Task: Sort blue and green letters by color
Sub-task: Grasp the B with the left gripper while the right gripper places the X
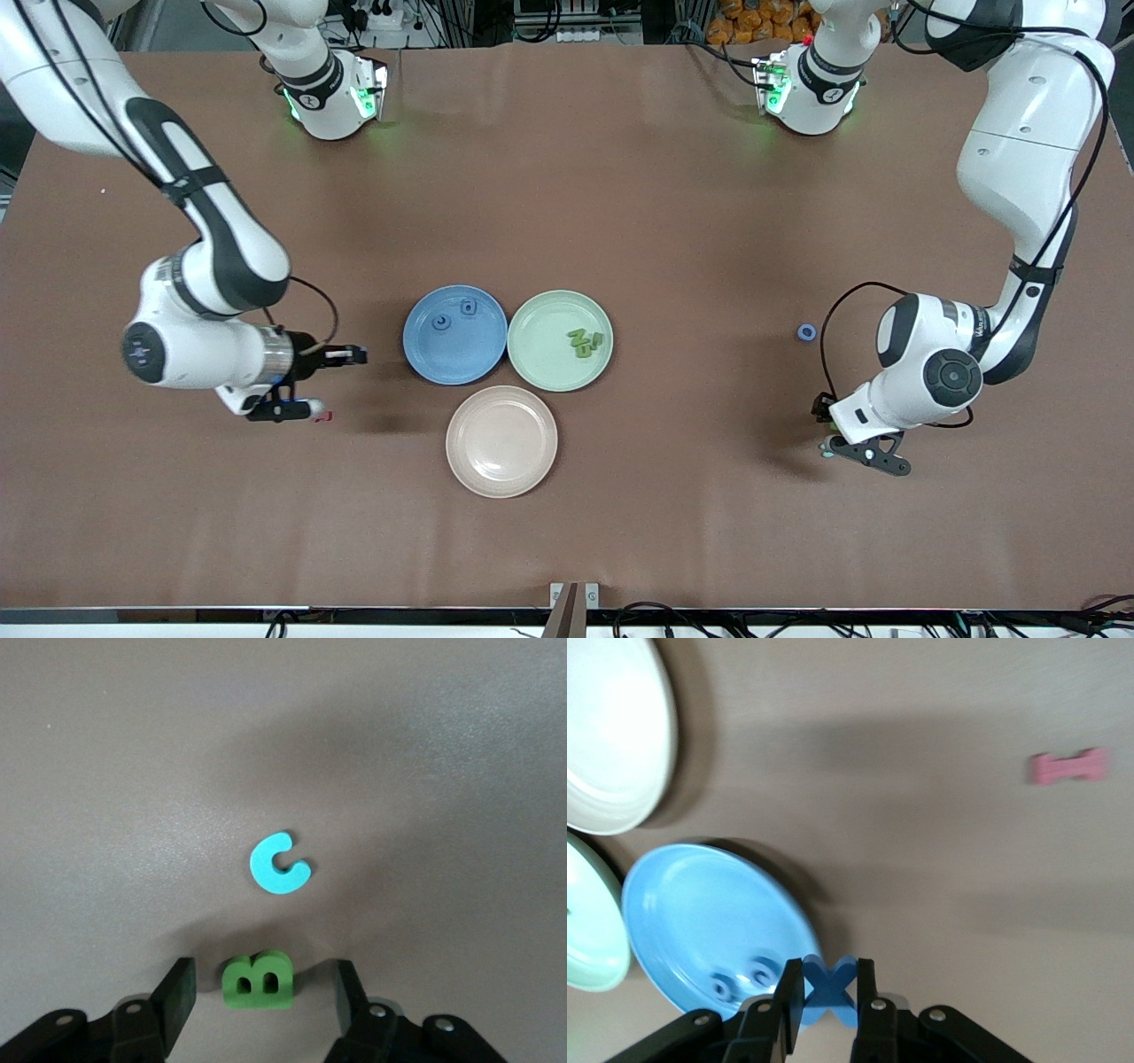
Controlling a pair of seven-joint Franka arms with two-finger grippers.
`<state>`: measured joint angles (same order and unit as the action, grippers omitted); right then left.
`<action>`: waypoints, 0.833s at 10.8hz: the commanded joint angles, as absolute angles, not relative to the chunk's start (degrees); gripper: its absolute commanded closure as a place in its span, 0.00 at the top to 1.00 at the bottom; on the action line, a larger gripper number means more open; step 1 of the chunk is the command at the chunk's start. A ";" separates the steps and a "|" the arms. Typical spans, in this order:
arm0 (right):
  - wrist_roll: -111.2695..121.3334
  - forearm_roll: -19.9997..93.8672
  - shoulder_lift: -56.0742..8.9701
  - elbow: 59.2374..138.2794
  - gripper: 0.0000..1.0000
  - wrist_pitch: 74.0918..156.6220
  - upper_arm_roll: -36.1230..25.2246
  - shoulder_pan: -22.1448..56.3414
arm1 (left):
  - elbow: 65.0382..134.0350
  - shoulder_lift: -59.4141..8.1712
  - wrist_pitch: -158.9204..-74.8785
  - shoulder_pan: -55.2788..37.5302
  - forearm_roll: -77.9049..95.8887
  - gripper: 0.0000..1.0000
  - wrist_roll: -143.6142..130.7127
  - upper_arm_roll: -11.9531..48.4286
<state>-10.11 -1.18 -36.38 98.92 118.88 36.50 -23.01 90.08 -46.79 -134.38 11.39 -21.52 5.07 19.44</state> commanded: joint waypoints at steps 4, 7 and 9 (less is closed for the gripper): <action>-33.56 -0.70 -36.39 100.02 0.11 124.80 36.39 -12.84 | 89.56 -47.20 -134.65 11.78 -19.78 0.00 5.28 20.04; -33.75 -0.62 -36.65 100.19 1.00 124.02 36.21 -13.18 | 89.56 -46.50 -134.47 11.16 -19.07 0.00 4.92 20.39; -33.49 -0.70 -36.74 100.28 1.00 123.75 36.04 -13.62 | 89.65 -46.14 -133.60 11.07 -18.02 0.00 3.09 22.14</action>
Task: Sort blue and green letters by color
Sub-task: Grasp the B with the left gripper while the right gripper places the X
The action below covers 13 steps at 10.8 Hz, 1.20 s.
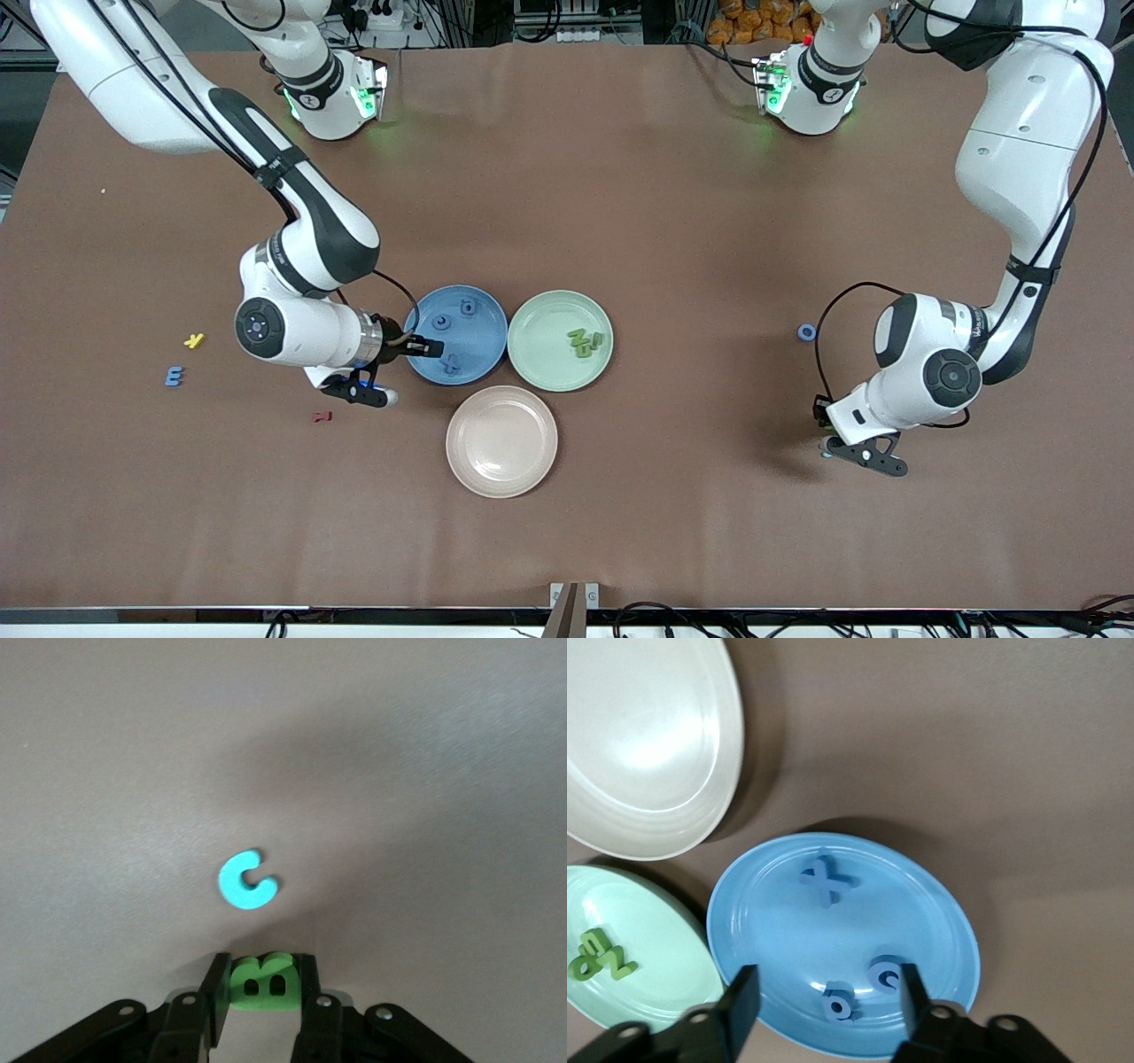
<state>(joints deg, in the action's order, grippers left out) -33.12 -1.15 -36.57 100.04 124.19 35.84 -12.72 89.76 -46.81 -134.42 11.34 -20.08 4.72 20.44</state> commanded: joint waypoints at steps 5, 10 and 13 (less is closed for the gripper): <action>-16.82 -10.26 -36.21 100.20 1.00 118.39 31.38 -23.08 | 89.56 -44.21 -128.69 4.24 -17.93 0.00 -10.86 24.34; -15.29 -24.43 -36.04 100.19 1.00 119.53 31.03 -32.68 | 89.04 -43.59 -127.53 -8.68 -17.84 0.00 -35.02 24.26; -15.12 -28.71 -34.81 107.27 1.00 130.72 31.11 -38.91 | 87.55 -44.21 -127.53 -15.62 -17.58 0.00 -50.58 24.26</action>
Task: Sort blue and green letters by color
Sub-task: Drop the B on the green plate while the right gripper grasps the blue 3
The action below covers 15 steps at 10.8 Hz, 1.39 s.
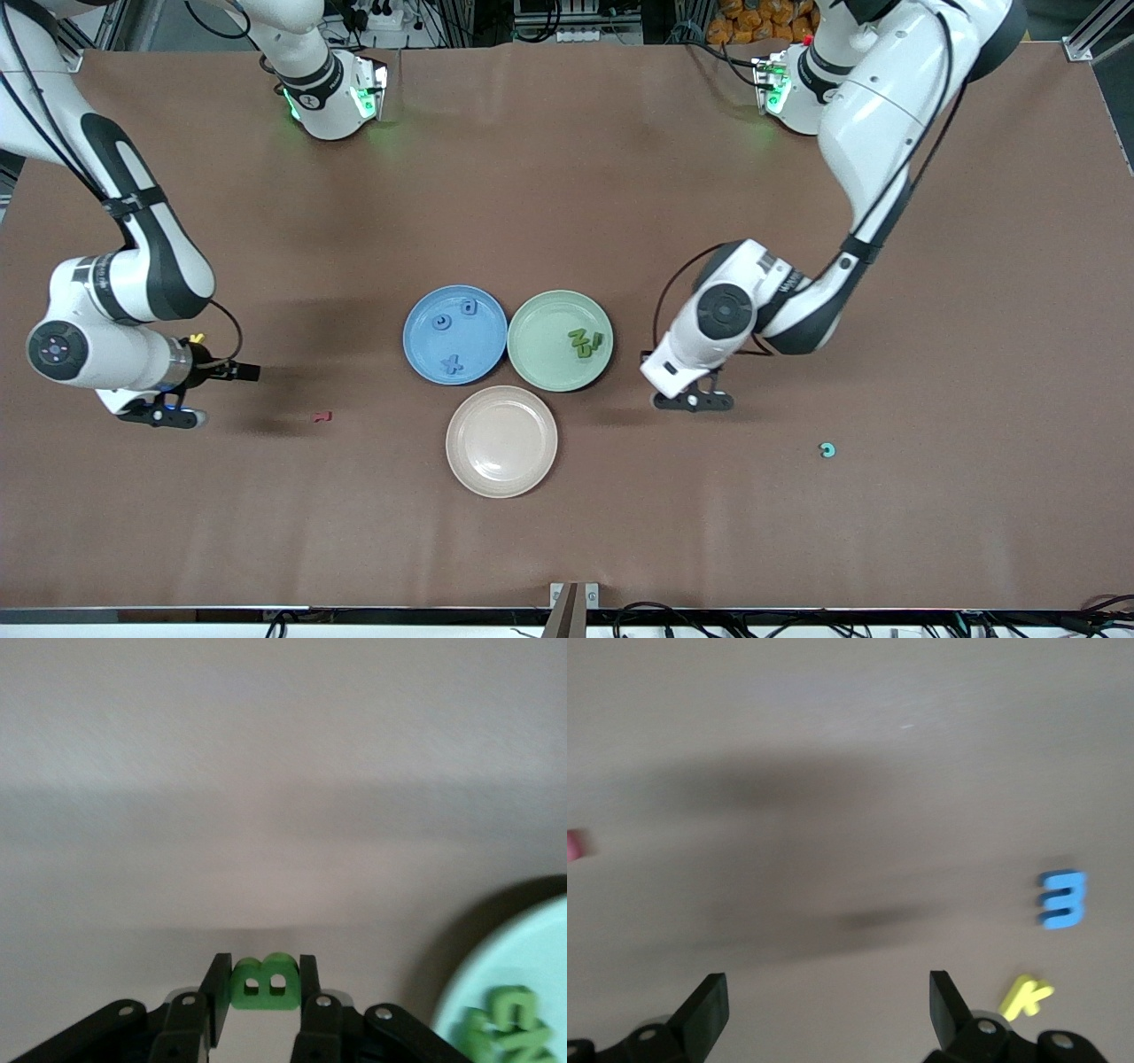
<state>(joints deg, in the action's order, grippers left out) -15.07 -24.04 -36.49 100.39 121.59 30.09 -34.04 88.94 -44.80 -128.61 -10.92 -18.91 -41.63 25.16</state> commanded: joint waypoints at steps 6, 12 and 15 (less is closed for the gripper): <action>-8.55 -31.73 -34.98 110.75 1.00 137.10 31.20 -45.61 | 85.69 -44.65 -127.62 -23.90 -12.22 0.00 -66.78 24.26; 0.42 -31.82 -40.42 105.13 1.00 140.45 28.83 -46.58 | 85.61 -43.86 -127.62 -24.26 -10.81 1.00 -67.15 24.26; 1.05 -31.38 -41.48 104.85 1.00 140.54 28.21 -46.84 | 85.34 -43.94 -127.62 -24.34 -10.81 1.00 -67.15 24.26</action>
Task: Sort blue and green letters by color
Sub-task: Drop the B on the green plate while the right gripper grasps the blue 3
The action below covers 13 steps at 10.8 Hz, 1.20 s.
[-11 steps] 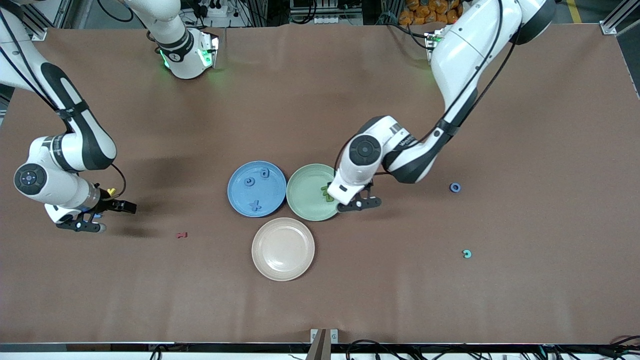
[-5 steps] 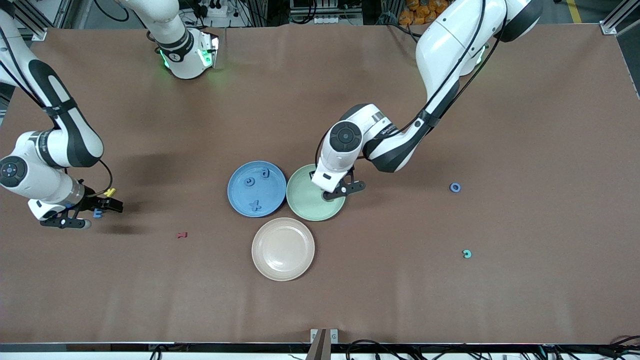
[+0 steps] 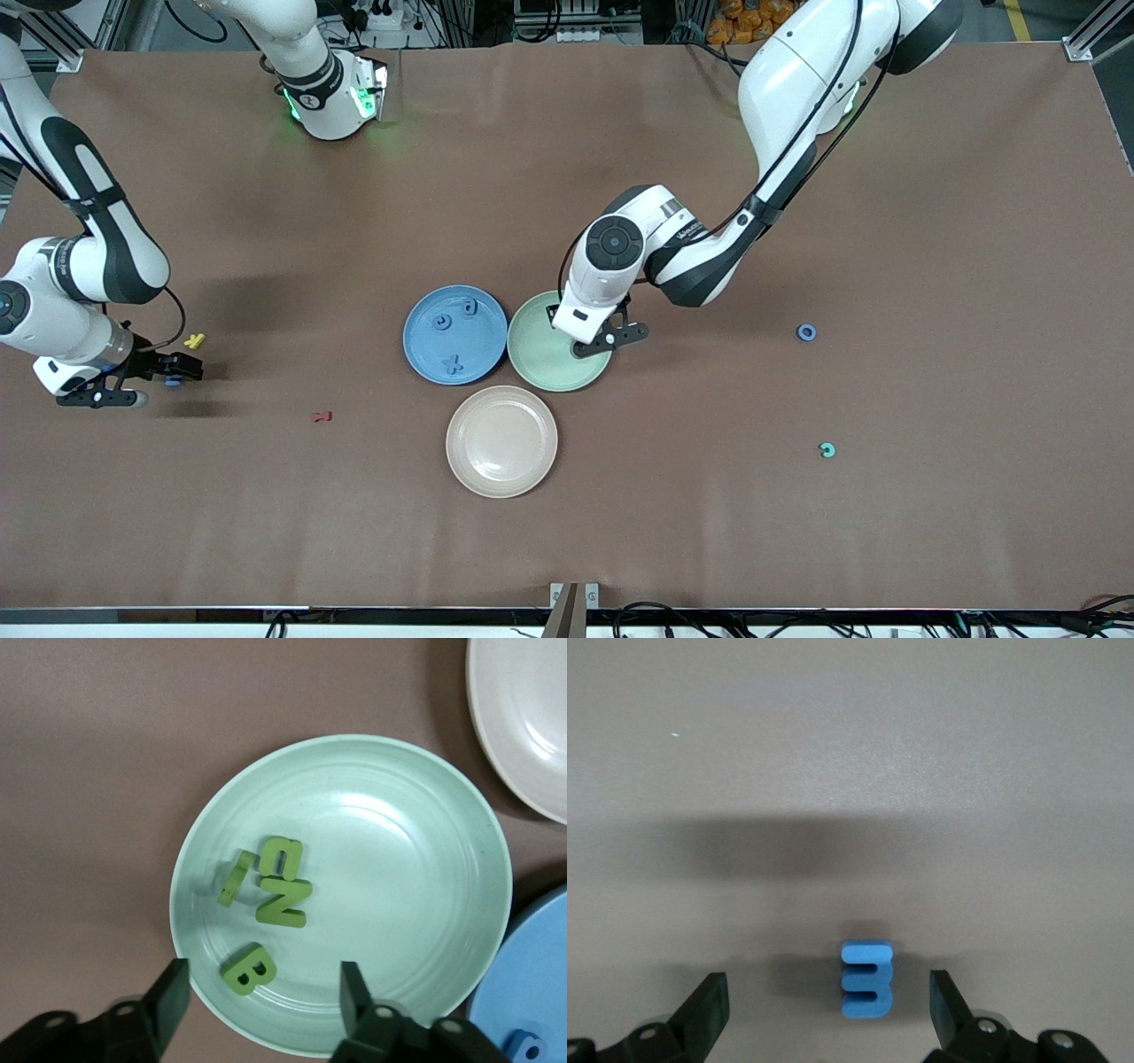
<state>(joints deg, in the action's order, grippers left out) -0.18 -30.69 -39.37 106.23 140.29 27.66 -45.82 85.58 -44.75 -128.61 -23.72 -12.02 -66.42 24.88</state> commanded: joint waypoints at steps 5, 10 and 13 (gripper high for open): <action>2.28 -31.11 -42.45 104.41 1.00 140.54 28.30 -47.90 | 85.51 -43.85 -127.62 -20.75 -12.22 1.00 -56.65 23.64; 2.81 -30.23 -42.45 104.50 0.05 140.45 28.30 -47.90 | 86.22 -45.44 -127.62 -20.13 -12.04 0.79 -52.91 23.64; 4.66 -30.23 -42.45 104.50 0.00 140.45 28.30 -47.90 | 86.05 -45.27 -127.62 -19.69 -11.78 0.70 -53.09 23.64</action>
